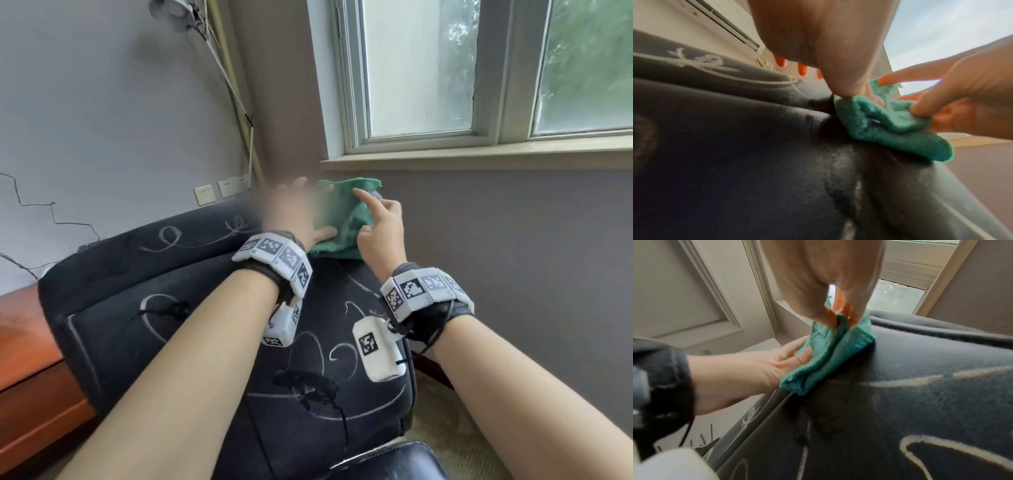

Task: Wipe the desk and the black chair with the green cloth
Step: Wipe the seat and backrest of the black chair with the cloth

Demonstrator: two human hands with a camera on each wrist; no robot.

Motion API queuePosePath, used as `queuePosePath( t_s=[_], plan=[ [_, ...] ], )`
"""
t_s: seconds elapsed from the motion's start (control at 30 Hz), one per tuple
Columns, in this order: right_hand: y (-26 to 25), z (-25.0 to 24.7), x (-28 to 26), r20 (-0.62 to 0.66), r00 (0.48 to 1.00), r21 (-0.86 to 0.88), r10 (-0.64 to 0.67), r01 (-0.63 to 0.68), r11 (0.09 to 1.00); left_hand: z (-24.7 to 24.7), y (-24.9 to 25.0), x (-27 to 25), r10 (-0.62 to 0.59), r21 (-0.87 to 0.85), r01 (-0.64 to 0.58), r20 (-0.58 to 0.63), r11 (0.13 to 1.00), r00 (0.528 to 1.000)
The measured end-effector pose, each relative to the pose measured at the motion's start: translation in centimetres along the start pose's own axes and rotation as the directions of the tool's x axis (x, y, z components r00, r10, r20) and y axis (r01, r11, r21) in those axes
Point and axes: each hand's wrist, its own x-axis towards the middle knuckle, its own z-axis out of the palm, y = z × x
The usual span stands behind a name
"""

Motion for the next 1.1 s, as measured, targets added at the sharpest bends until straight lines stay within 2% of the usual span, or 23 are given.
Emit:
queuePosePath(
  t_s=[0.1,0.2,0.27,0.33,0.37,0.4,0.47,0.53,0.6,0.67,0.77,0.83,0.97,1.1],
  plan=[
    [1.1,-1.2,-0.8,-0.068,0.998,-0.020,0.019,-0.020,1.000,0.5,-0.3,0.3,0.010,0.032,-0.011,0.023,0.999,1.000],
    [1.7,-1.4,-1.7,-0.127,0.990,-0.192,0.059,-0.083,0.978,0.6,-0.4,0.4,0.016,0.042,-0.017,0.037,0.999,0.999],
    [1.1,-1.0,-2.1,-0.183,0.977,-0.311,-0.107,0.046,0.949,0.7,-0.4,0.5,0.026,0.060,-0.029,0.047,0.998,0.999],
    [0.3,-0.3,-1.8,-0.061,0.961,-0.309,-0.269,0.238,0.921,0.4,-0.5,0.5,0.047,0.080,-0.052,0.060,0.995,0.997],
    [0.0,0.1,-1.5,0.043,0.964,-0.256,-0.262,0.264,0.930,0.3,-0.7,0.5,0.065,0.079,-0.070,0.072,0.994,0.995],
    [-0.1,0.5,-1.2,0.140,0.966,-0.210,-0.219,0.246,0.946,0.1,-1.1,0.3,0.080,0.064,-0.086,0.084,0.994,0.993],
    [-0.4,1.2,-0.6,0.208,0.969,-0.199,-0.136,0.178,0.964,-0.1,-2.3,0.0,0.081,-0.018,-0.080,0.071,0.997,0.994],
    [-0.8,2.1,-0.6,0.220,0.972,-0.331,-0.080,0.152,0.931,-0.4,-4.5,-0.9,0.021,-0.103,-0.020,0.010,0.995,1.000],
    [-0.7,2.7,-0.7,0.221,0.973,-0.582,-0.067,0.186,0.791,-0.8,-7.0,-2.1,-0.034,-0.098,0.032,-0.018,0.995,0.999],
    [-0.6,3.2,-0.6,0.203,0.975,-0.682,-0.085,0.203,0.703,-0.9,-9.9,-4.1,-0.057,-0.018,0.057,0.002,0.998,0.998],
    [-0.4,3.3,0.0,0.151,0.988,-0.680,-0.017,0.116,0.724,-0.4,-14.3,-7.2,-0.099,0.111,0.094,0.044,0.989,0.994],
    [-0.4,3.6,0.4,0.130,0.991,-0.651,0.027,0.064,0.757,0.1,-17.1,-8.8,-0.185,0.146,0.176,0.049,0.973,0.982],
    [-0.2,4.6,0.5,0.123,0.992,-0.574,0.033,0.044,0.818,0.7,-20.5,-10.6,-0.361,-0.014,0.362,0.051,0.932,0.931],
    [-0.5,5.7,0.5,0.126,0.992,-0.558,-0.019,0.086,0.825,1.3,-21.7,-10.6,-0.372,-0.073,0.376,0.066,0.924,0.926]
  ],
)
